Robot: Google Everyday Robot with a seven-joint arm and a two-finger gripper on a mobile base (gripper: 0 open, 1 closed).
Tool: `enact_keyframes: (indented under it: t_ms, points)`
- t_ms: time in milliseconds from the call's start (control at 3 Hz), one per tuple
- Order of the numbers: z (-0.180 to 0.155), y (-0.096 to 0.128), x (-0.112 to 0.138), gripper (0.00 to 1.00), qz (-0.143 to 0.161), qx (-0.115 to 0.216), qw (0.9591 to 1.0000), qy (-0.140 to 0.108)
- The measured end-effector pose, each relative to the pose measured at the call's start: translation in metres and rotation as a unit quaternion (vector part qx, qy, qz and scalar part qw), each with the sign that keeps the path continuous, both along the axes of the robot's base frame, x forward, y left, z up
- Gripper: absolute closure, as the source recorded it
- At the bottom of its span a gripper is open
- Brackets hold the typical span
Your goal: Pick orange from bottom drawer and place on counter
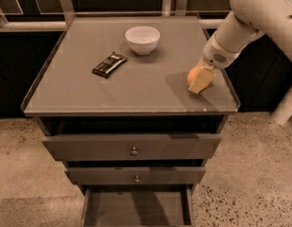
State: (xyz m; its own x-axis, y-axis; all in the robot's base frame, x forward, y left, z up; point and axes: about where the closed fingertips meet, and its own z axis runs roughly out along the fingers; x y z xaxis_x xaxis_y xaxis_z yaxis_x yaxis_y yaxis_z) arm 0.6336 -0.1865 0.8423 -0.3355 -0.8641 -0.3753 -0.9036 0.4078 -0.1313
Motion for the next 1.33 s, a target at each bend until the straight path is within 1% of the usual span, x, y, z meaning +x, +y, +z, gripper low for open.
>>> enact_keyframes:
  t_ms: [667, 1000, 1333]
  points:
    - [-0.0001, 0.0000, 0.0000, 0.15, 0.000, 0.000, 1.0000, 0.000]
    - [-0.0001, 0.0000, 0.0000, 0.00, 0.000, 0.000, 1.0000, 0.000]
    - [-0.0001, 0.0001, 0.0000, 0.00, 0.000, 0.000, 1.0000, 0.000]
